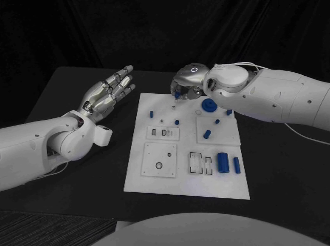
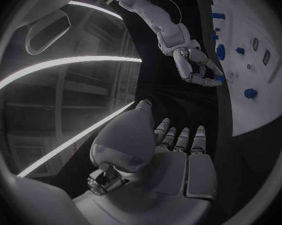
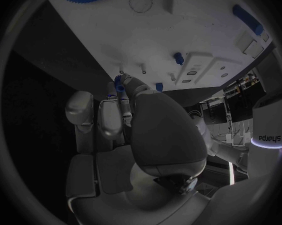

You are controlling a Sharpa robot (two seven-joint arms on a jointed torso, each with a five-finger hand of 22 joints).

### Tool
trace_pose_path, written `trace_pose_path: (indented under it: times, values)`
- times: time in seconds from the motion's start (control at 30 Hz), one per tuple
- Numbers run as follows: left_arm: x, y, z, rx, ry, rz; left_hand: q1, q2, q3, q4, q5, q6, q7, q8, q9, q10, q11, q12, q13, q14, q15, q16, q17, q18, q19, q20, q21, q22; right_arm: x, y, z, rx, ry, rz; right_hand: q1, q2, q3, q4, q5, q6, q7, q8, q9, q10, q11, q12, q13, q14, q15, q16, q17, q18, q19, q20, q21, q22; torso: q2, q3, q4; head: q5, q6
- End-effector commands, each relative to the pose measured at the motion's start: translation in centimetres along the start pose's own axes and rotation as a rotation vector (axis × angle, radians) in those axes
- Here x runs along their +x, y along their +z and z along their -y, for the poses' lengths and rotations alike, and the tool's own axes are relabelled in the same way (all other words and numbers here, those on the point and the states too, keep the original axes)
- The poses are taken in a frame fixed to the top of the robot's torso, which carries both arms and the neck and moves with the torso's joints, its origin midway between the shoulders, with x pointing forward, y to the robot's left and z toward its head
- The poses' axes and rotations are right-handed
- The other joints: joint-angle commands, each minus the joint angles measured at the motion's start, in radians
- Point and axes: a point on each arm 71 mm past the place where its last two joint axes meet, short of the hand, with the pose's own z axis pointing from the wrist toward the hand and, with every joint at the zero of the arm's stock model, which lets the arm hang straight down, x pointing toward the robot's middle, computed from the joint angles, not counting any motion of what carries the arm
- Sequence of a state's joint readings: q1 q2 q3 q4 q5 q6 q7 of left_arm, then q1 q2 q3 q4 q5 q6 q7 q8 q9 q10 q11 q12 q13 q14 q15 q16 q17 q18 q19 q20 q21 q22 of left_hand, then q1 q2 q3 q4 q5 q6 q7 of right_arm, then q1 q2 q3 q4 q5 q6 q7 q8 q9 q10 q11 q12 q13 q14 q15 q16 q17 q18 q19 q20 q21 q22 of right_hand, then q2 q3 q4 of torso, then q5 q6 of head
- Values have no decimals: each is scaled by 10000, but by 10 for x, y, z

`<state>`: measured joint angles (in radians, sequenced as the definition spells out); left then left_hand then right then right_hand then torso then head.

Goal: Assemble the parts on the task board

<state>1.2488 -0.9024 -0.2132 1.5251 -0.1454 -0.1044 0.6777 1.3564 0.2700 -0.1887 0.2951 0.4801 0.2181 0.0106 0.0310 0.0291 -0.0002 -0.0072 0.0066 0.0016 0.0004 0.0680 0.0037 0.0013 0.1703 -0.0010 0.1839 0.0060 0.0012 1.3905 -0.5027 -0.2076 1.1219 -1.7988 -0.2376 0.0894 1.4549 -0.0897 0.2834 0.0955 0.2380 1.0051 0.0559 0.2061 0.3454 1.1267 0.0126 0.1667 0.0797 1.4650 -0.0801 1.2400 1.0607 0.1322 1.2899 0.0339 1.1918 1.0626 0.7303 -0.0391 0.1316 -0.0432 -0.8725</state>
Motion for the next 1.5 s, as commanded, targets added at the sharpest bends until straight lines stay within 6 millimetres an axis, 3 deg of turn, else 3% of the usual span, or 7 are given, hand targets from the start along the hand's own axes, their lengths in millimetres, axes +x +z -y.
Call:
trace_pose_path:
  times: [0.03, 0.73, 1.07, 1.5]
  values:
    - [2, 1, 14, 1833, -87, -198, 85, 23, -59, -17, 51, 56, 34, -7, 0, 2, -29, -66, -16, -4, 87, -37, -13, 77, 10, 18, -60, -12, 3, 0, 2, 305, 1, -190, -58, -37, 59, 7, -48, -112, -19, -60, 23, -51, 50, -71, -19, 9, 63, -13, -9, -195, 34, 23, 64, 26, -30, -11, -23, 14, -2]
    - [2, 2, 12, 1689, -139, -266, 133, 64, -69, -25, 95, 103, 106, 0, 5, 2, 6, -66, -16, -4, 158, -37, -13, 71, 10, 101, -60, -12, 14, 4, -2, 258, -2, -434, -46, -41, 110, 1, -46, -153, -17, -100, 49, -123, 57, -153, -34, -31, 86, -46, -49, -192, -9, 47, 41, 32, -50, -26, -42, 91, -2]
    - [2, 3, 11, 1588, -173, -311, 177, 91, -73, -26, 122, 190, 160, 14, 16, 2, 30, -66, -16, -4, 226, -37, -13, 72, 10, 174, -60, -12, 20, 6, -2, 386, 27, -588, -51, -51, 128, 1, -32, -189, -25, -130, 56, -142, 69, -180, -36, -54, 94, -68, -78, -191, -28, 55, 34, 41, -63, -48, -15, 94, -2]
    - [2, 3, 11, 1537, -222, -372, 253, 170, -46, -26, 176, 363, 256, 50, 36, 2, 83, -66, -16, -4, 315, -37, -13, 73, 10, 266, -60, -12, 23, 8, -2, 473, 37, -672, -70, -83, 196, -3, -18, -324, -120, -240, 77, -253, 162, -294, -46, -139, 159, -144, -179, -180, -132, 106, -39, 13, -70, -57, -19, 108, -2]
